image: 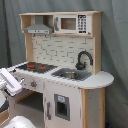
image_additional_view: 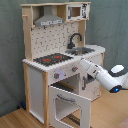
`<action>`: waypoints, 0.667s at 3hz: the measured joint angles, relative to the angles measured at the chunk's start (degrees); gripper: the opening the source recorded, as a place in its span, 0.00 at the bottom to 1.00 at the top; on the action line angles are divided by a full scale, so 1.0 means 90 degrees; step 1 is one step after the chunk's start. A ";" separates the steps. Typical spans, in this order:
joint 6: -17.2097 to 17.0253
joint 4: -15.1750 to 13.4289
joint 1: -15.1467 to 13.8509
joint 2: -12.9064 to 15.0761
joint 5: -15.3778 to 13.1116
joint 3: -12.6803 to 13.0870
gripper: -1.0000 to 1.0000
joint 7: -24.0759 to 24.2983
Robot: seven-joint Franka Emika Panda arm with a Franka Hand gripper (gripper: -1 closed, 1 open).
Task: Play with the kitchen
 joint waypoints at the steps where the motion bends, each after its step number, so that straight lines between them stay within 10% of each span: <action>1: 0.0533 -0.0224 0.0085 0.0000 0.0000 -0.0005 1.00 0.0398; 2: 0.1081 -0.0573 0.0105 0.0001 0.0000 -0.0006 1.00 0.0623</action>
